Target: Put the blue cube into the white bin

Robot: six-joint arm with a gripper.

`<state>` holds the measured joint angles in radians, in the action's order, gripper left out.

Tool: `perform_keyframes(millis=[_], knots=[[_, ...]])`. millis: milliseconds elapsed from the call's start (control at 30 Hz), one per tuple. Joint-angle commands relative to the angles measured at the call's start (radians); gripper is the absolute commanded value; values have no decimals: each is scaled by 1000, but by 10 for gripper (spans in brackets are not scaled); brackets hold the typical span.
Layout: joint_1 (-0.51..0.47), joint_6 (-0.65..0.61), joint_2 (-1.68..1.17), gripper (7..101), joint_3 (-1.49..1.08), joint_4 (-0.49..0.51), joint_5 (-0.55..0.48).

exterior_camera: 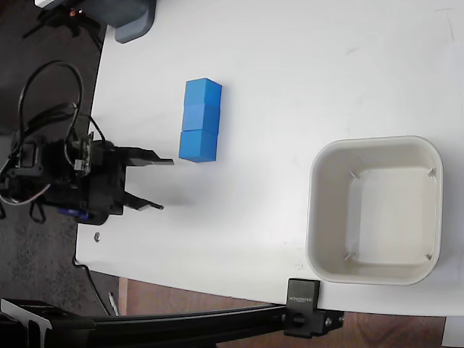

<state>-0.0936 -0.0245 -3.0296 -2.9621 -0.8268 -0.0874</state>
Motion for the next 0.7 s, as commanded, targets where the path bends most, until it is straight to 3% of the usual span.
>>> perform_keyframes(millis=[33,133,300,700], knots=[[-11,-101,112,1003,221,-103,-26],[-61,-184,183,1003,334,-183,-61],[-184,-471,273,1003,468,-284,-189],[-175,-1173,546,1003,618,-451,-212]])
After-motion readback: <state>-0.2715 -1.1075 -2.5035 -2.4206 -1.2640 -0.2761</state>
